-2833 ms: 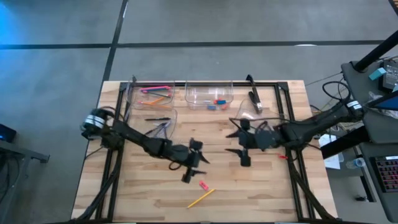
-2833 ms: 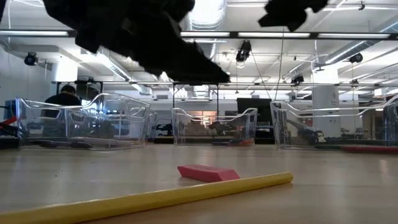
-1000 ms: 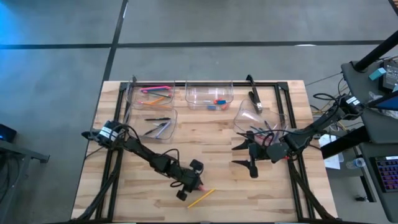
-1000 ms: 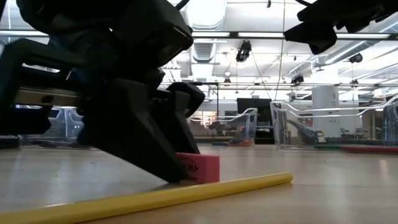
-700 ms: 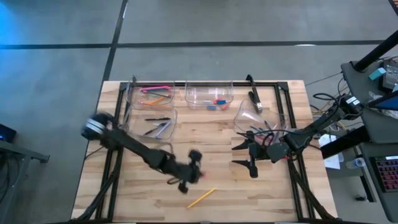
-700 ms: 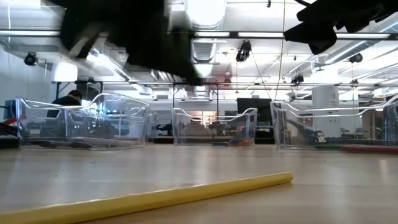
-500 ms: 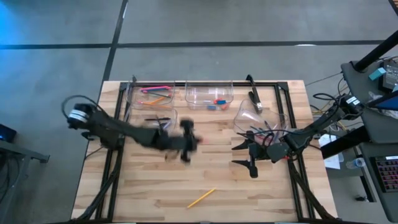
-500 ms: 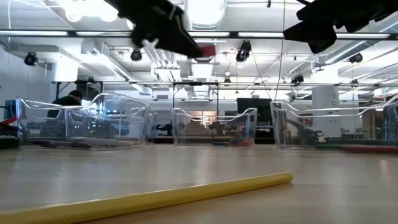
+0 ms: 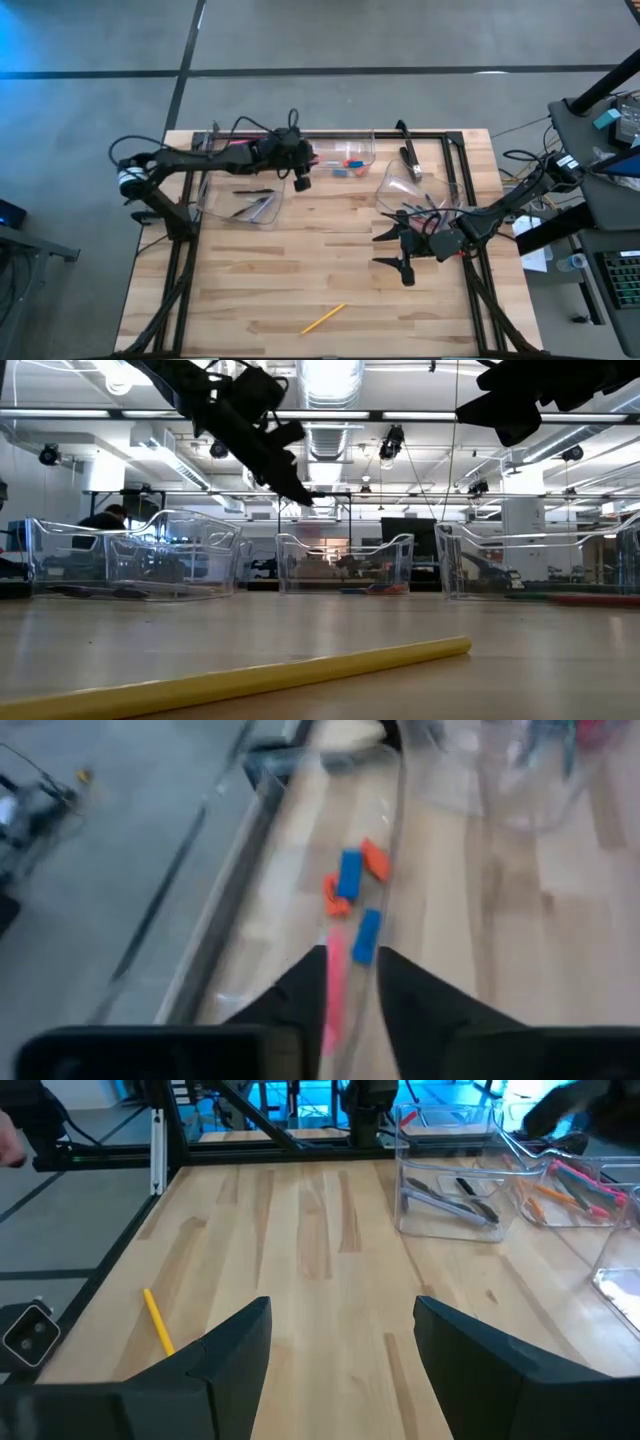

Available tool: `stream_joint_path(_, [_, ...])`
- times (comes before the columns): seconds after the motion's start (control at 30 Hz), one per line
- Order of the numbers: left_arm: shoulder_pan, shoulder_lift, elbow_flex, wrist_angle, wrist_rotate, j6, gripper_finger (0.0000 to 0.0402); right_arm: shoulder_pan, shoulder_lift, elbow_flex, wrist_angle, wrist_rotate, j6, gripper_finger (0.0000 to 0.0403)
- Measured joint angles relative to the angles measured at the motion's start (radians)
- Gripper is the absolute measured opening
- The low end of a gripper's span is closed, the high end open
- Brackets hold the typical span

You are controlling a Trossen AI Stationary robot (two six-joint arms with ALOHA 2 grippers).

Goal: Sort crayons/erasers/pens/pencils in bins
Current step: Put the yellow pencil into the top left transparent bin

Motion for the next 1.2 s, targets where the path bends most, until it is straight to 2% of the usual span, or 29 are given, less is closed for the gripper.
stream_joint_path(0.1, [0.007,0.032,0.015,0.003,-0.018,0.003,0.0119,0.0,0.0,-0.002,0.001,0.0,0.0,0.0233])
stream_joint_path(0.23, [0.007,0.032,0.035,0.001,-0.11,0.002,0.0191,0.0,0.008,-0.003,0.004,0.0,0.007,0.0233])
stream_joint_path(0.3, [-0.009,0.0,0.044,-0.01,-0.125,-0.013,0.0219,0.0,0.017,-0.003,0.003,0.0,0.015,0.0233])
stream_joint_path(0.37, [-0.037,-0.062,0.054,0.007,-0.086,-0.043,0.0235,0.0,0.031,-0.003,0.007,0.0,0.017,0.0233])
stream_joint_path(0.5, [-0.136,-0.227,0.029,0.022,0.086,-0.065,0.0241,0.002,0.081,0.001,0.047,-0.029,0.007,0.0233])
stream_joint_path(0.57, [-0.213,-0.306,-0.017,0.051,0.099,-0.104,0.0241,0.002,0.123,0.004,0.104,-0.088,-0.016,0.0233])
stream_joint_path(0.63, [-0.299,-0.375,-0.096,0.148,0.096,-0.134,0.0241,0.002,0.178,0.008,0.179,-0.16,-0.05,0.0233])
stream_joint_path(0.77, [-0.488,-0.464,-0.303,0.428,-0.015,-0.18,0.0241,0.0,0.304,0.053,0.274,-0.27,-0.103,0.0233])
stream_joint_path(0.87, [-0.609,-0.49,-0.44,0.613,-0.164,-0.188,0.0241,0.0,0.407,0.115,0.255,-0.278,-0.114,0.0233])
stream_joint_path(0.93, [-0.672,-0.498,-0.515,0.697,-0.266,-0.19,0.0241,-0.002,0.477,0.162,0.238,-0.324,-0.114,0.0233])
stream_joint_path(1.03, [-0.729,-0.496,-0.58,0.757,-0.34,-0.212,0.0241,0.0,0.571,0.229,0.206,-0.407,-0.096,0.0233])
stream_joint_path(1.2, [-0.747,-0.486,-0.616,0.761,-0.349,-0.285,0.0241,-0.001,0.689,0.294,0.201,-0.475,-0.045,0.0233])
